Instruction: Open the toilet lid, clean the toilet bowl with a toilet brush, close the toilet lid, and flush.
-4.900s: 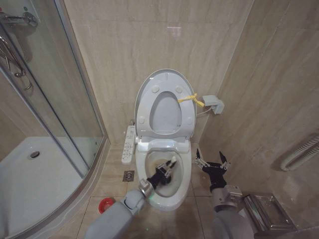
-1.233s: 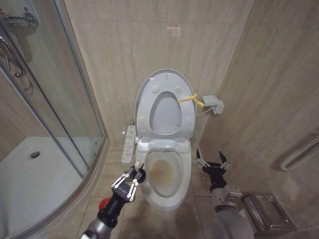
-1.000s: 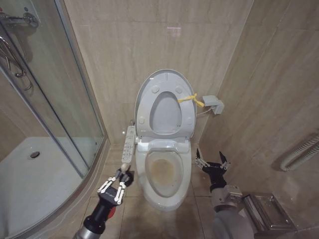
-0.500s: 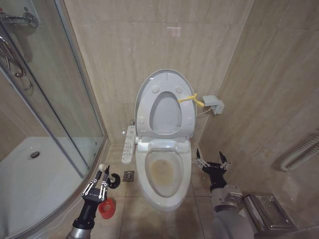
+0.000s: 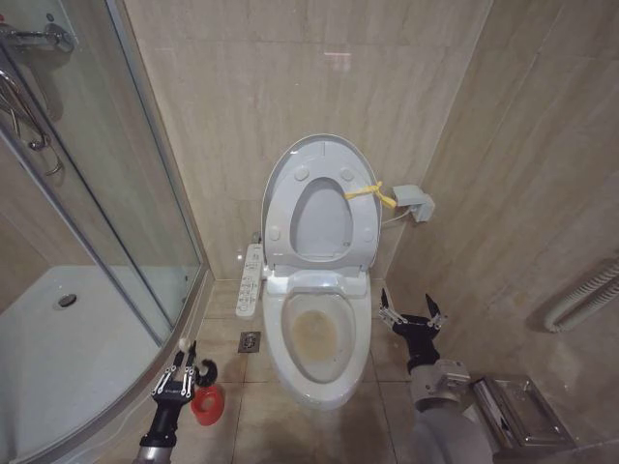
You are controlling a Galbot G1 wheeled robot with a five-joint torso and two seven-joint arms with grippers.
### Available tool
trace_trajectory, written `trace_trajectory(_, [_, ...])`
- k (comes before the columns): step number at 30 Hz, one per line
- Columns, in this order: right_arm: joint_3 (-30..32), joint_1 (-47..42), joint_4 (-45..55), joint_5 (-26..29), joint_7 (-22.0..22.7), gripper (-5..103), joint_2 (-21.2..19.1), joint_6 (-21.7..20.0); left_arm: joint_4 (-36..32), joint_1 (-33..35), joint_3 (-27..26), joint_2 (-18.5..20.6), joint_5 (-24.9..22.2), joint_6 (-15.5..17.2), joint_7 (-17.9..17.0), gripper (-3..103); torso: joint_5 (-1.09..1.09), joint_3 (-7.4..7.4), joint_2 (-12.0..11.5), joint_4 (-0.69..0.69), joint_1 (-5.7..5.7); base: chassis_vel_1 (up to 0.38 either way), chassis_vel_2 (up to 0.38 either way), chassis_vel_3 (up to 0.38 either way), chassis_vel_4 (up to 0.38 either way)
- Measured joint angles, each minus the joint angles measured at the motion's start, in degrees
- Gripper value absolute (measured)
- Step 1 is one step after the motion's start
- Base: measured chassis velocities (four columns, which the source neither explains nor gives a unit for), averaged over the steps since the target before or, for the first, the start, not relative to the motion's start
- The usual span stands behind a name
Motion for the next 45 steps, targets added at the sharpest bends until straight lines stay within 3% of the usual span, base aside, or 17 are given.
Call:
trace_trajectory(9, [0.00,0.00,0.00,0.00,0.00,100,0.00,0.00,5.09,-2.09,0.28,-0.89,-7.84,0.03,2.88,18,0.00,0.00,0.00,-0.01,0.00,0.000,0.000,0.000,0.000])
trace_trajectory(11, [0.00,0.00,0.00,0.00,0.00,100,0.00,0.00,8.67,-4.27,0.42,-1.30,-13.18,0.09,5.69,18,0.00,0.00,0.00,-0.01,0.00,0.000,0.000,0.000,0.000])
trace_trajectory(22, [0.00,0.00,0.00,0.00,0.01,100,0.00,0.00,18.67,-9.30,0.30,-1.47,-12.98,0.12,9.35,18,0.00,0.00,0.00,-0.01,0.00,0.000,0.000,0.000,0.000])
trace_trajectory(35, [0.00,0.00,0.00,0.00,0.00,100,0.00,0.00,25.91,-15.04,2.93,-2.11,-17.25,0.15,14.97,18,0.00,0.00,0.00,-0.01,0.00,0.000,0.000,0.000,0.000])
trace_trajectory(45, [0.00,0.00,0.00,0.00,0.01,100,0.00,0.00,32.54,-17.84,4.13,-3.00,-15.94,0.16,17.04,18,0.01,0.00,0.00,0.00,0.00,0.000,0.000,0.000,0.000])
